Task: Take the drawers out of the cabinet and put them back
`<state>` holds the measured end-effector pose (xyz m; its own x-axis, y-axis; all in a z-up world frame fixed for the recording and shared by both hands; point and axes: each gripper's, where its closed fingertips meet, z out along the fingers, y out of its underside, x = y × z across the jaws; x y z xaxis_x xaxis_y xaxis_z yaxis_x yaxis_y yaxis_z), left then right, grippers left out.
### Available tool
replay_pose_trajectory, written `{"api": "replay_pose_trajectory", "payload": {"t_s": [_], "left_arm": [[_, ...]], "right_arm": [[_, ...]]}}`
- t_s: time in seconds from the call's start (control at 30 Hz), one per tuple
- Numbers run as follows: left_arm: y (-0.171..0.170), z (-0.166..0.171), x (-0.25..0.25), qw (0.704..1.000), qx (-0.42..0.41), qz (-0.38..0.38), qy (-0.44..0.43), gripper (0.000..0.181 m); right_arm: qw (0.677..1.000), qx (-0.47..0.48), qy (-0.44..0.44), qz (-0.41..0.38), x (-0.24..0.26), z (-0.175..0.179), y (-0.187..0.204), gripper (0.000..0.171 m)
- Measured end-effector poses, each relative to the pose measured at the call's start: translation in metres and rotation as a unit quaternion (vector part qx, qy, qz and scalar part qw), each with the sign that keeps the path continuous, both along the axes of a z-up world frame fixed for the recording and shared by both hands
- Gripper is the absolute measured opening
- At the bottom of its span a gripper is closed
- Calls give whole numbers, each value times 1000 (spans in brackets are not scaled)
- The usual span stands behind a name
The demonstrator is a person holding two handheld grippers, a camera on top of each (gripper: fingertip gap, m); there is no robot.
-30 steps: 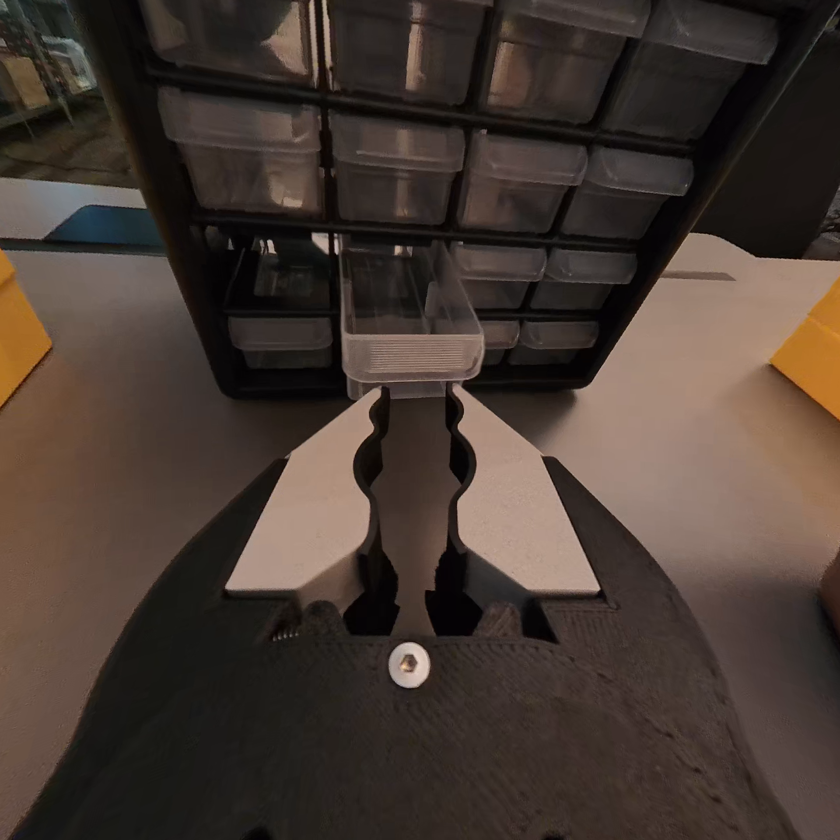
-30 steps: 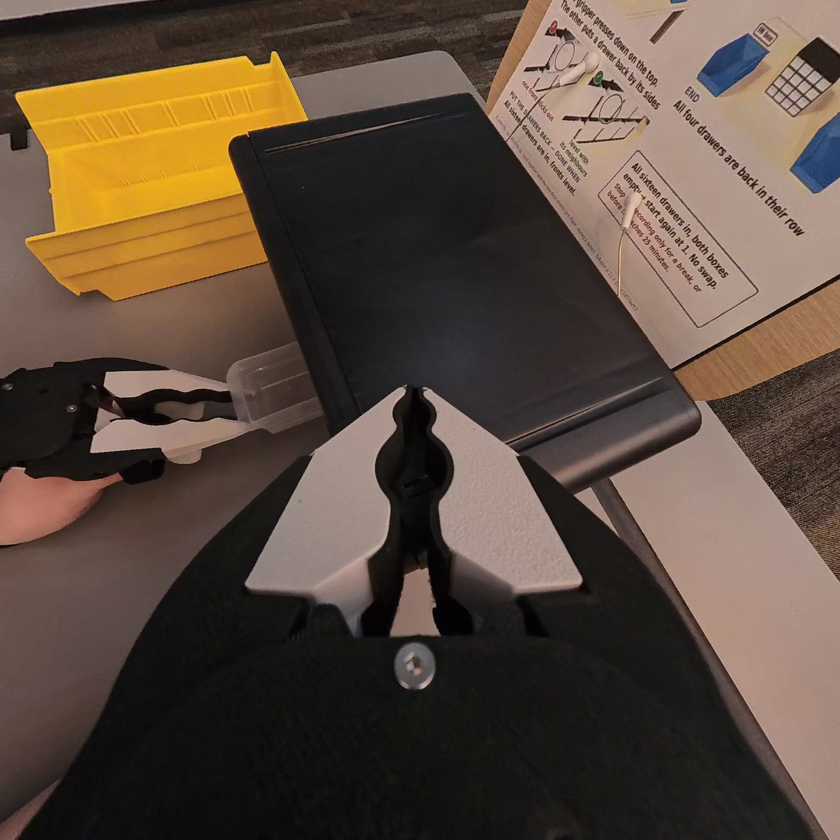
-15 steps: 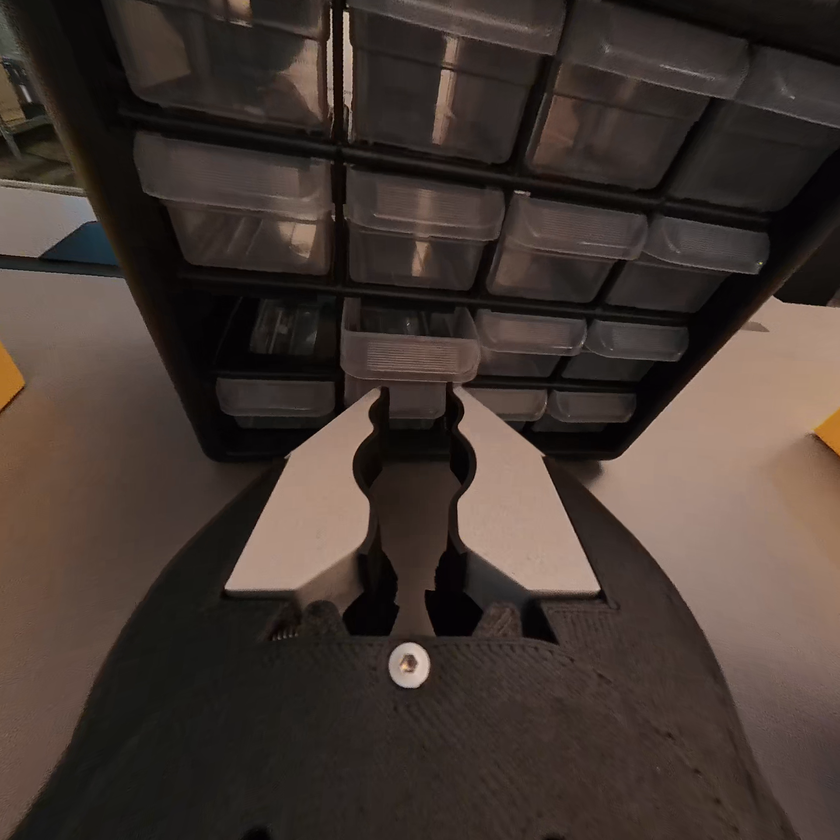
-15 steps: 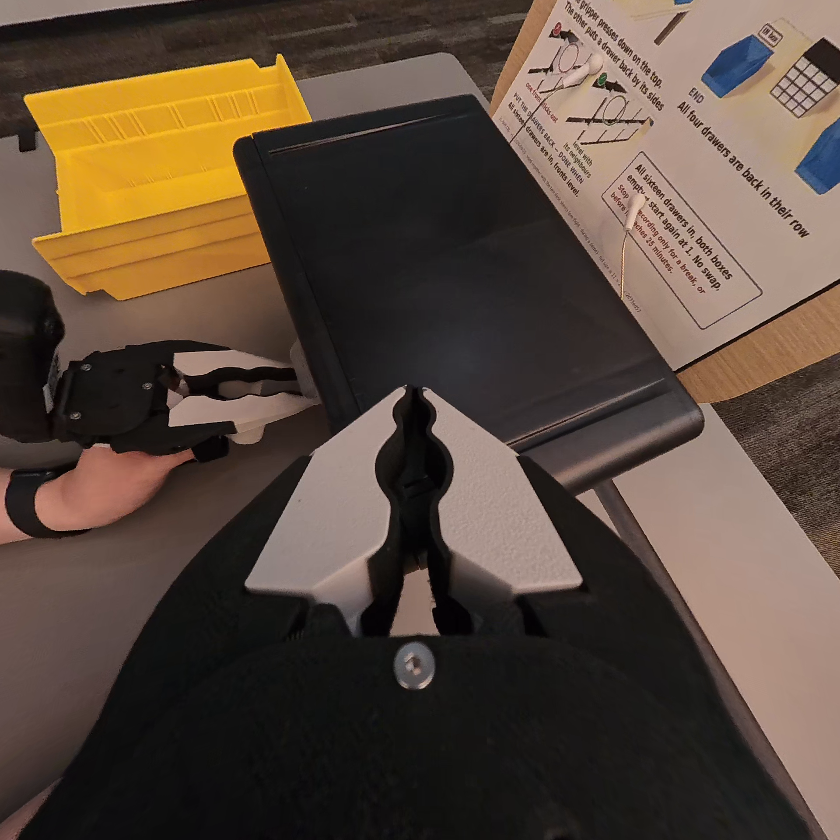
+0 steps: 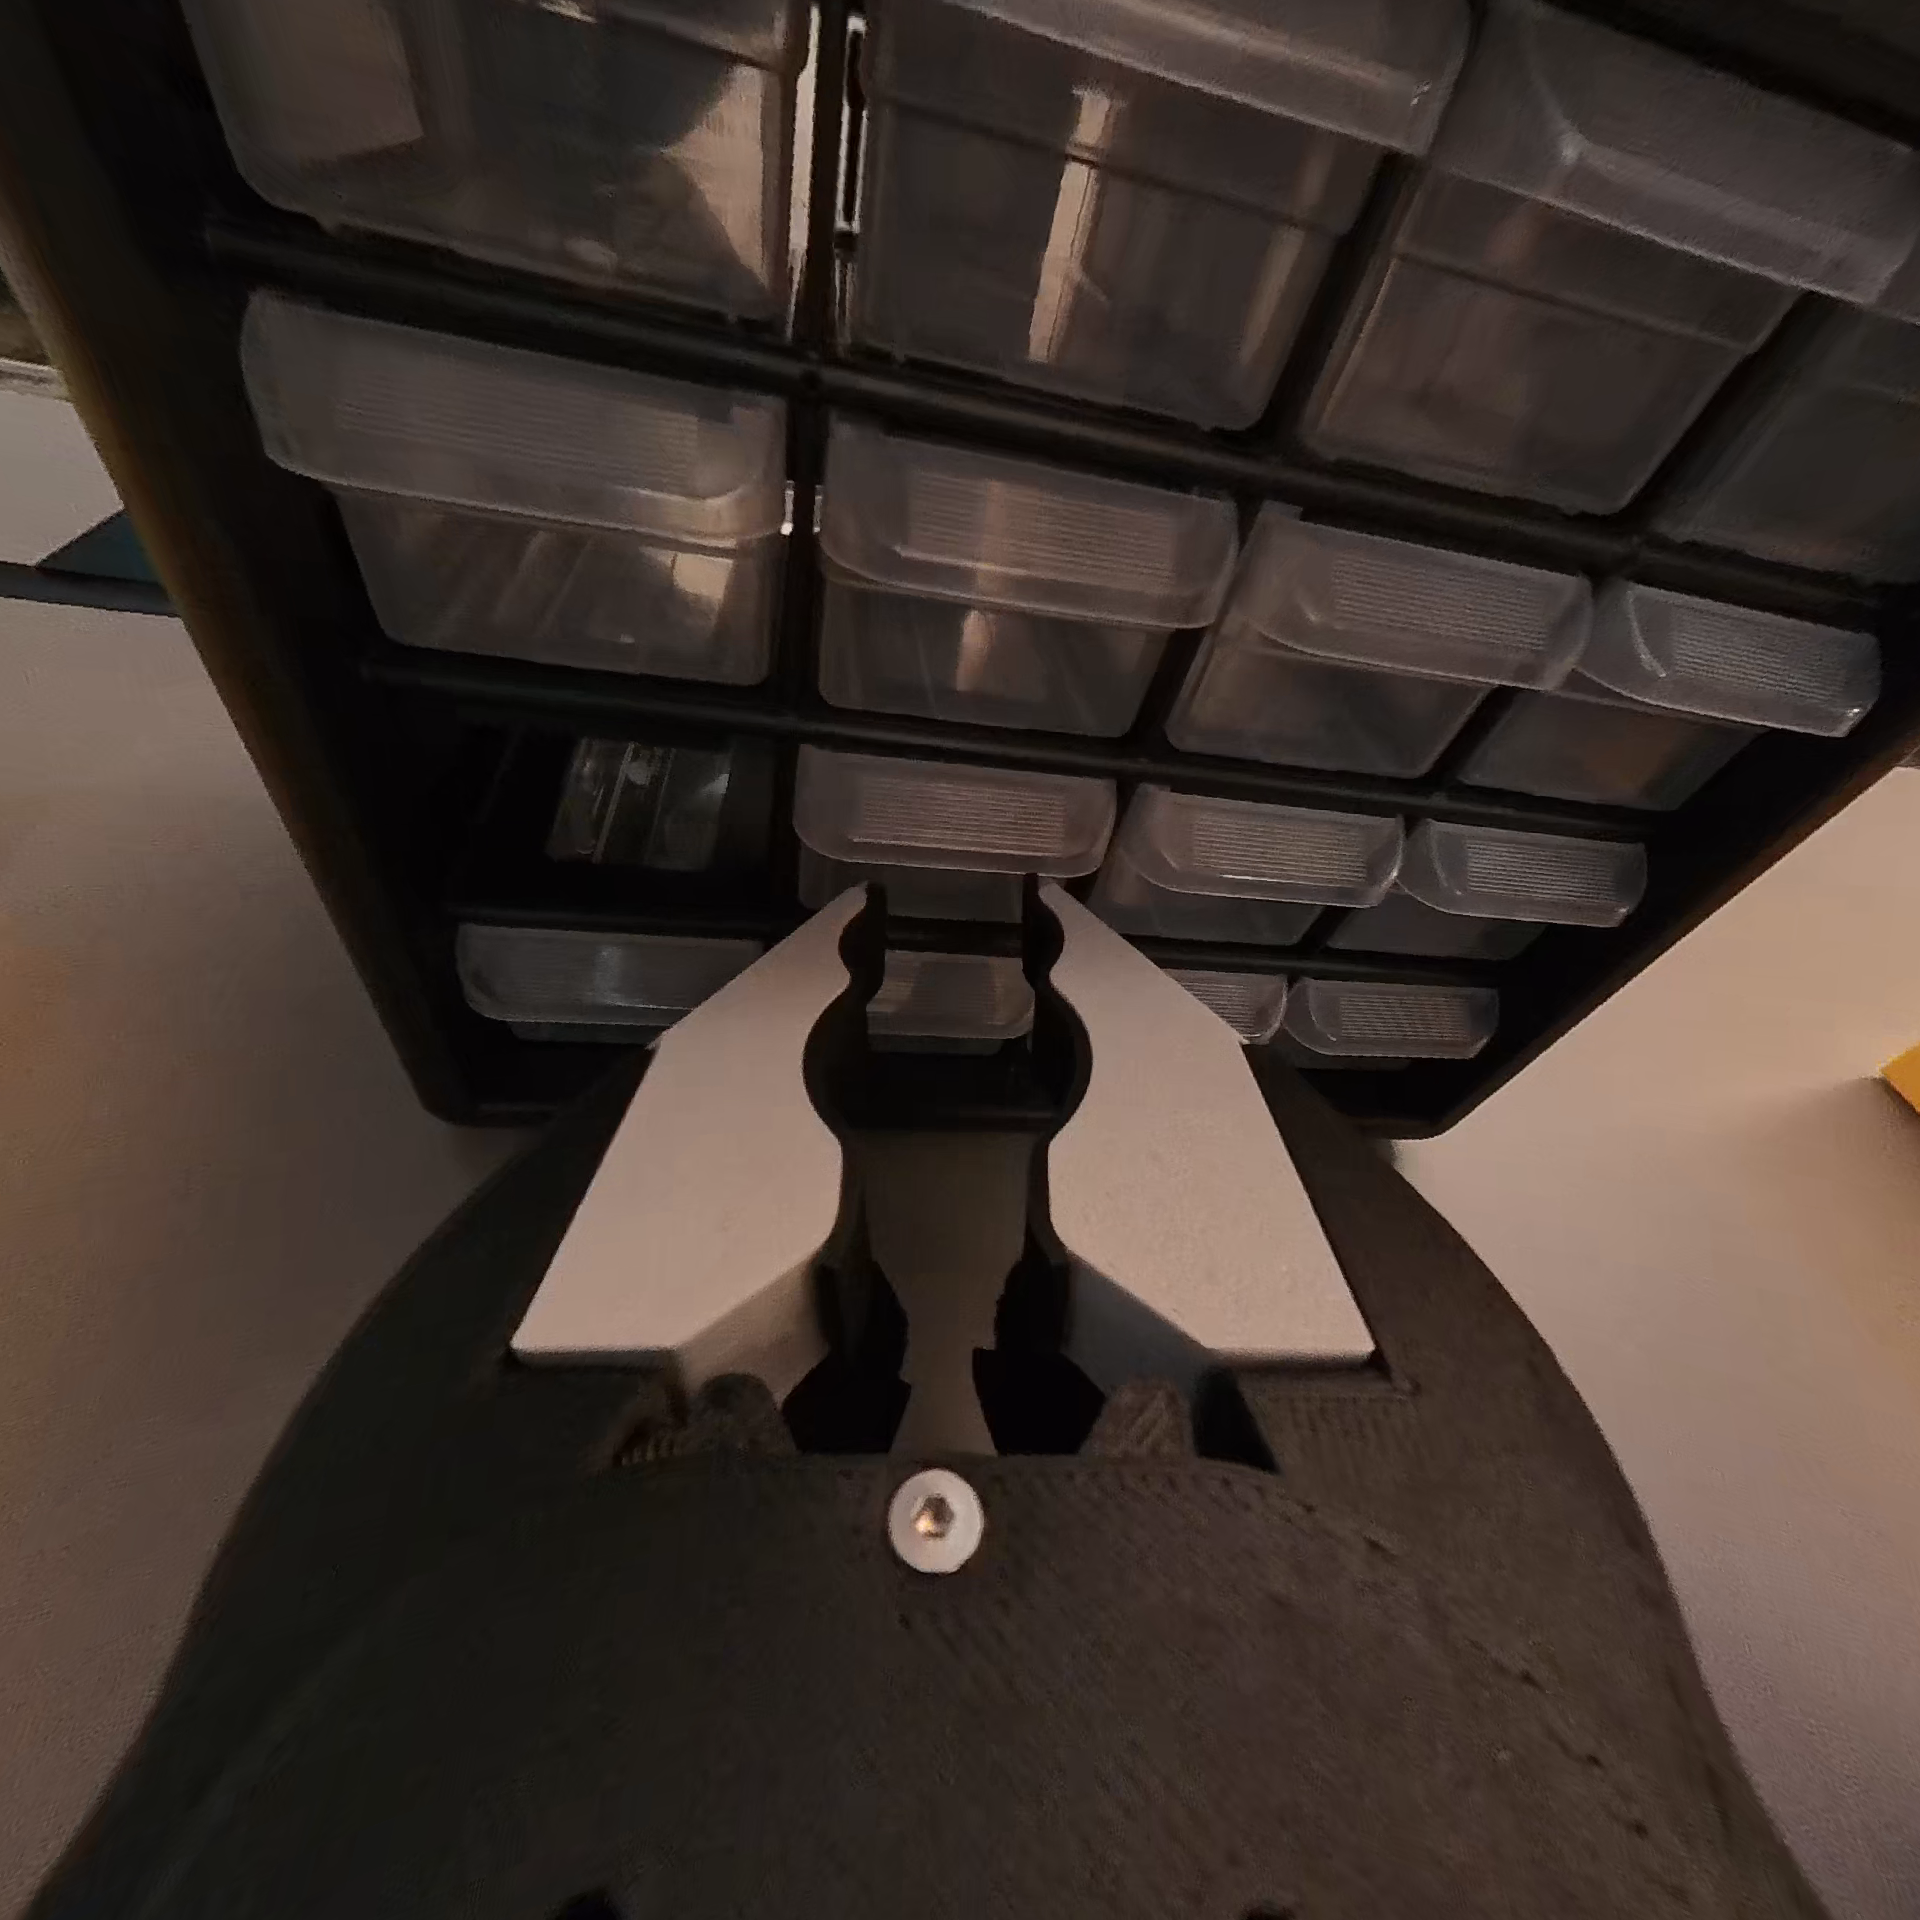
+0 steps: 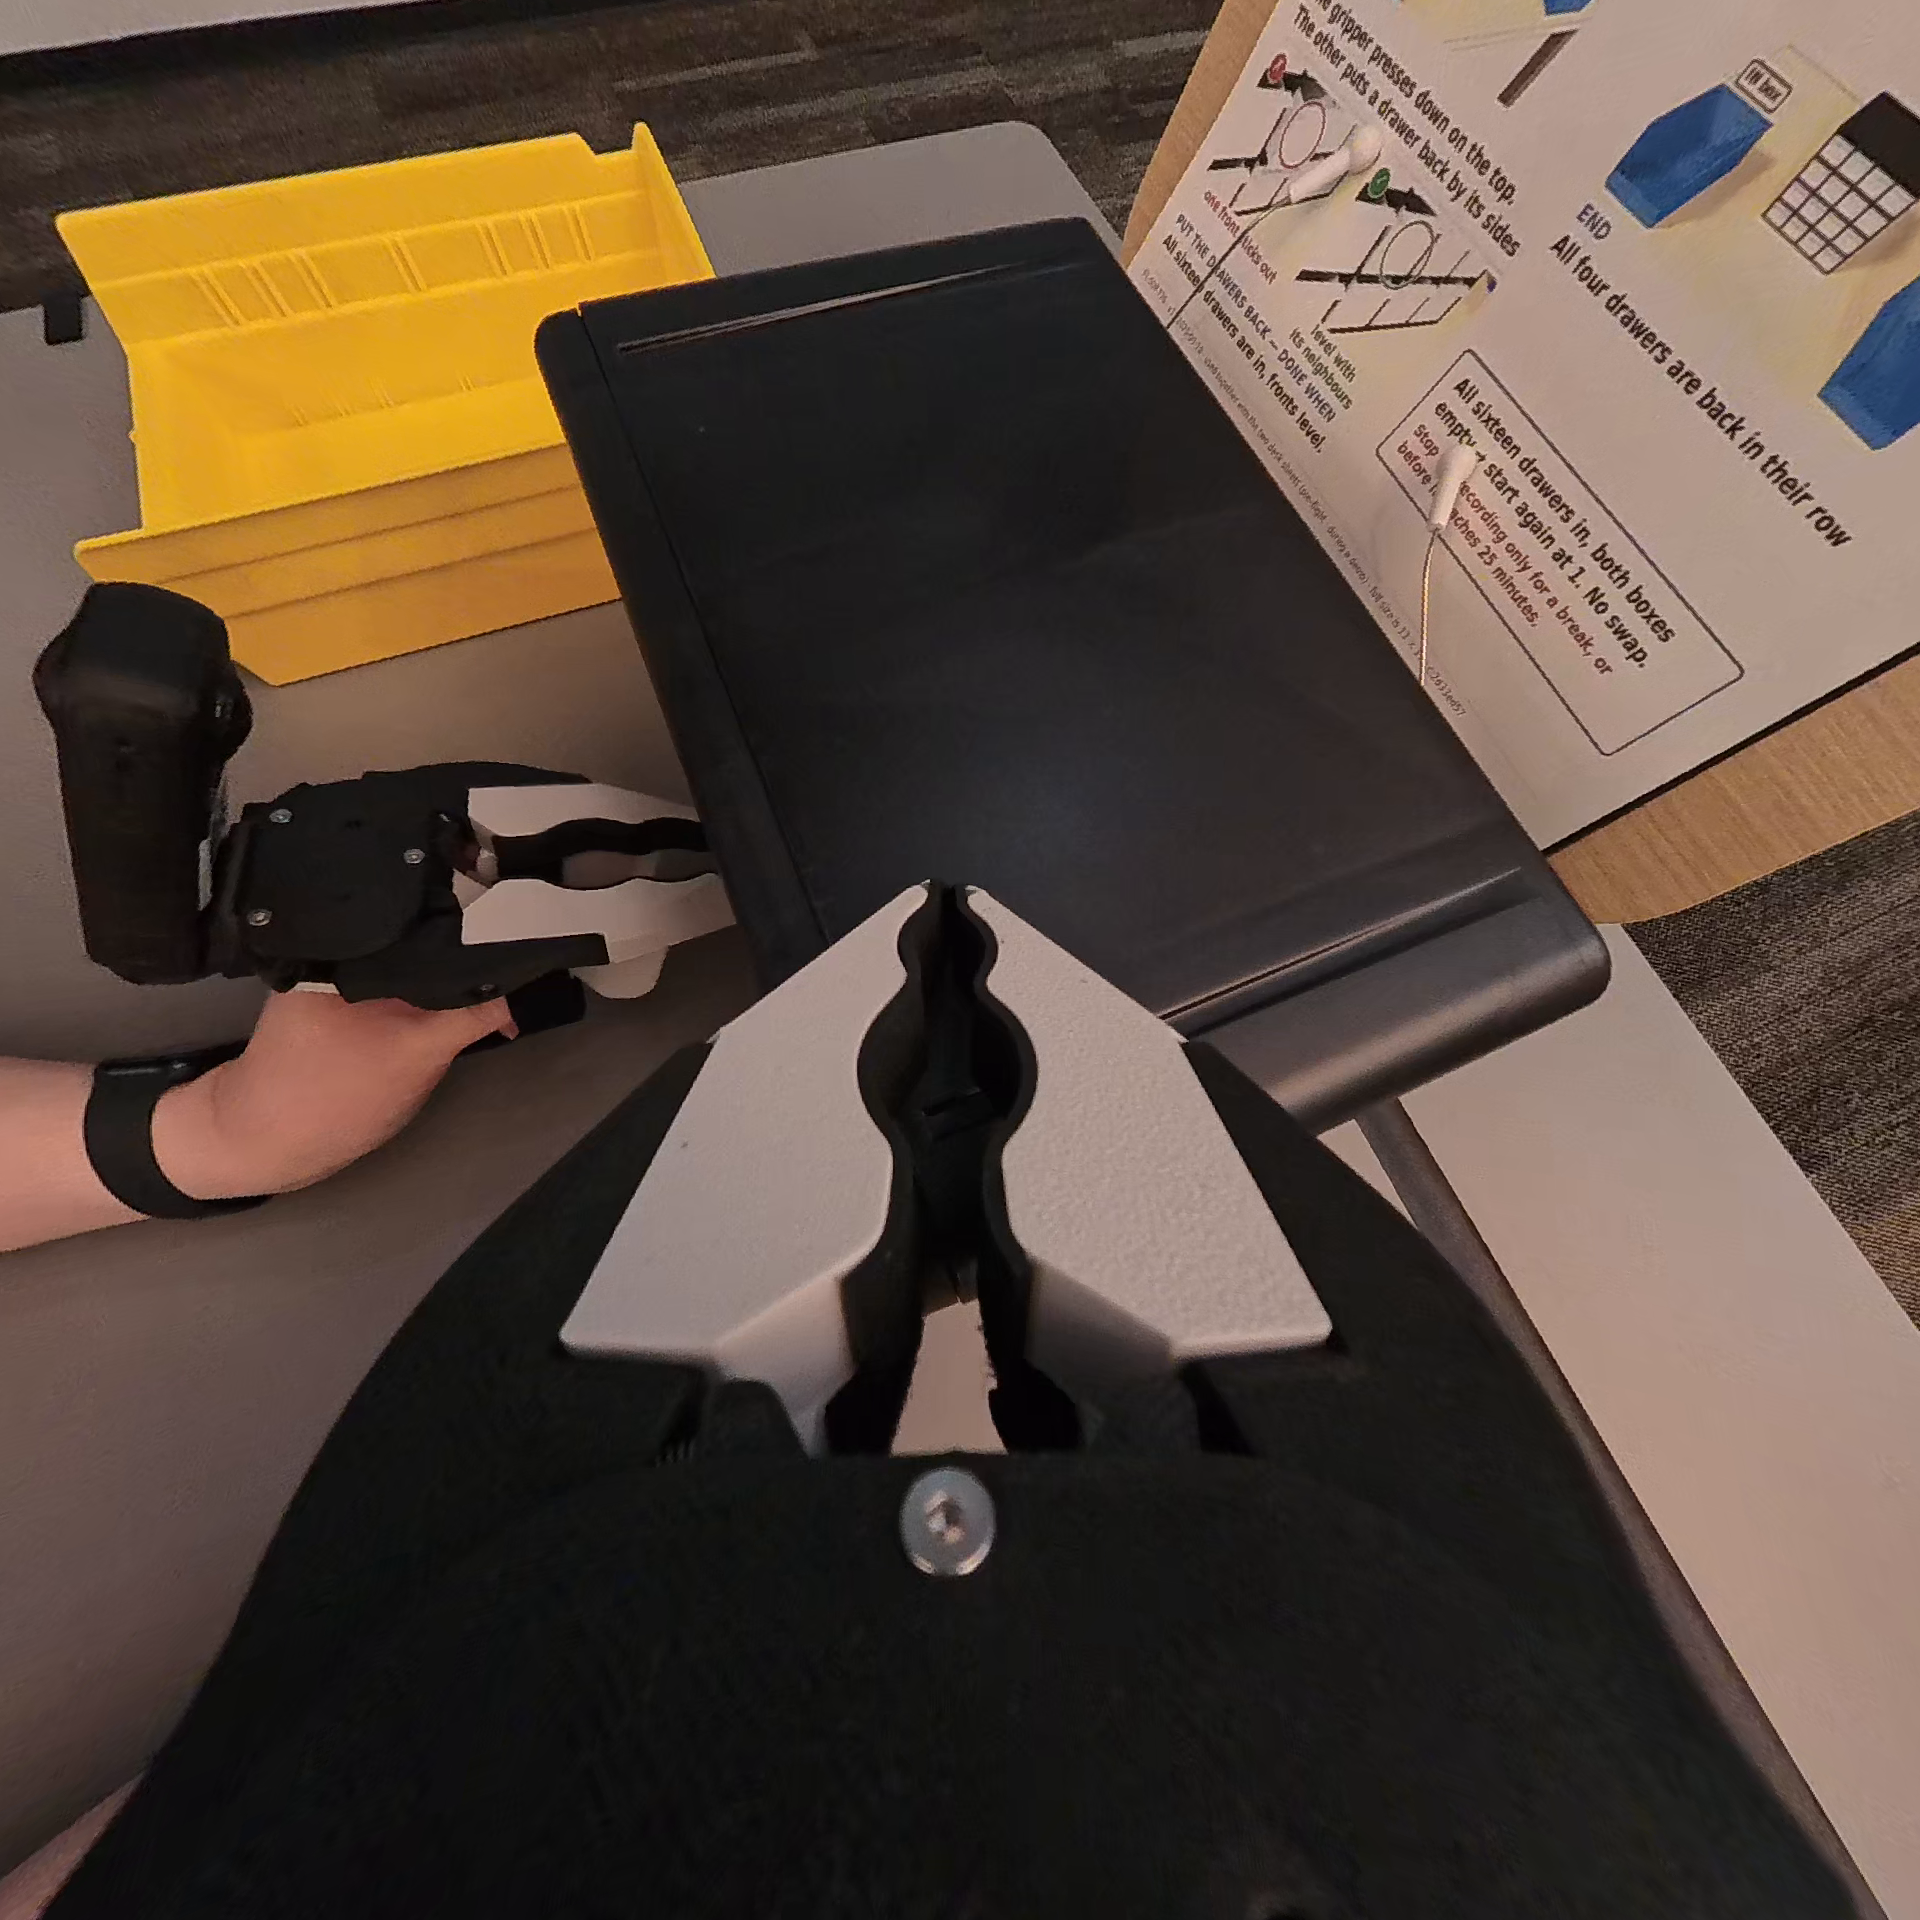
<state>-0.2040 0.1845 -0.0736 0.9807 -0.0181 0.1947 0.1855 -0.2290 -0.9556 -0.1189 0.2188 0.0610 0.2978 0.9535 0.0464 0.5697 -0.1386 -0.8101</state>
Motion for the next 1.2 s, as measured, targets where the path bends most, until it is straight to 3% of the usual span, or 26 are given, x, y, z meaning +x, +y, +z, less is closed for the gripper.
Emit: {"api": "replay_pose_trajectory", "payload": {"t_s": [0.13, 0.23, 0.3, 0.43, 0.57, 0.63, 0.8, 0.87, 1.07, 1.2], "left_arm": [[-9, -7, 5, 1000, -16, -15, -5, 25], [-34, 2, 1, 999, -9, -30, 25, 26], [-59, 28, -11, 997, 24, -32, 71, 26], [-107, 118, -63, 975, 116, -5, 188, 37], [-128, 163, -159, 959, 61, 46, 272, 54], [-125, 153, -200, 958, -15, 15, 285, 49], [-112, 93, -306, 920, -207, 11, 332, 90], [-100, 69, -328, 891, -242, -9, 383, 90], [-54, -15, -312, 823, -310, -183, 440, 86], [-29, -54, -295, 781, -357, -255, 444, 82]], "right_arm": [[1000, -2, 2, 0, 0, 0, 0, 0], [1000, -2, 3, 2, 0, 0, -1, 0], [1000, -1, 2, 2, 0, 0, -1, 0], [1000, 4, 0, -2, 0, 0, 0, 0], [1000, 12, -4, -9, 0, 0, 0, 0], [1000, 13, -5, -13, 0, 0, 0, 0], [1000, 15, -10, -23, 0, 0, 0, 0], [999, 19, -15, -27, 0, 0, 0, 0], [999, 21, -19, -34, 0, 0, 0, 0], [999, 22, -22, -39, 0, 0, 0, 0]]}}
